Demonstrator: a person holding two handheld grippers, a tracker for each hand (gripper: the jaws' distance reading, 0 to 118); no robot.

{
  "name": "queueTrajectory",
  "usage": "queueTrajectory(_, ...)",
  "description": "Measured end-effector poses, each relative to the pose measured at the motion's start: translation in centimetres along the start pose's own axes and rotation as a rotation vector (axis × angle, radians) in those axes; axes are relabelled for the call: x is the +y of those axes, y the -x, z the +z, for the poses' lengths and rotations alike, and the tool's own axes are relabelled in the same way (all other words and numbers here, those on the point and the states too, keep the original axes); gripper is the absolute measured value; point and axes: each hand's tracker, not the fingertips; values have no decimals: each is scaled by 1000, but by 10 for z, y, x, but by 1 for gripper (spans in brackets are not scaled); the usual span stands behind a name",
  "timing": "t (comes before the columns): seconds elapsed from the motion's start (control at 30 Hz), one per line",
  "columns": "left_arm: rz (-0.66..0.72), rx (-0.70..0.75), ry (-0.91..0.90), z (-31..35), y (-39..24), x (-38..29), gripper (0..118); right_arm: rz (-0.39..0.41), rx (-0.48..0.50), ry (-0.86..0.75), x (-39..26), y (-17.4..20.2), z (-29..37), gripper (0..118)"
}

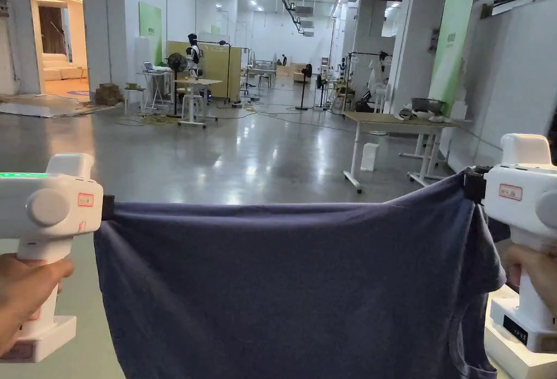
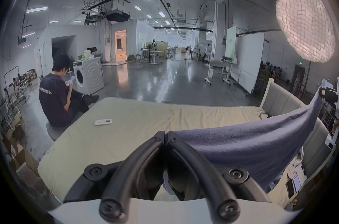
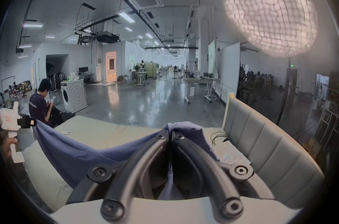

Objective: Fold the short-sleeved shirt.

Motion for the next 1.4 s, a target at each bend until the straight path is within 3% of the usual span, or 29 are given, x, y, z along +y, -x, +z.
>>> queueTrajectory(0.27, -59, 20, -66, -9, -22, 72, 3, 2, -64, -59, 55, -6, -14, 1)
queueTrajectory(0.97, -47, 104, -125, -120, -24, 182, 3, 44, -92, -123, 116, 17, -165, 1)
queueTrajectory(1.23, -89, 136, -142, -135, -21, 173, 3, 64, -98, -167, 104, 27, -174, 1)
queueTrajectory(1.4, -80, 131, -116, -134, -20, 126, 3, 79, -97, -138, 65, 29, -162, 1)
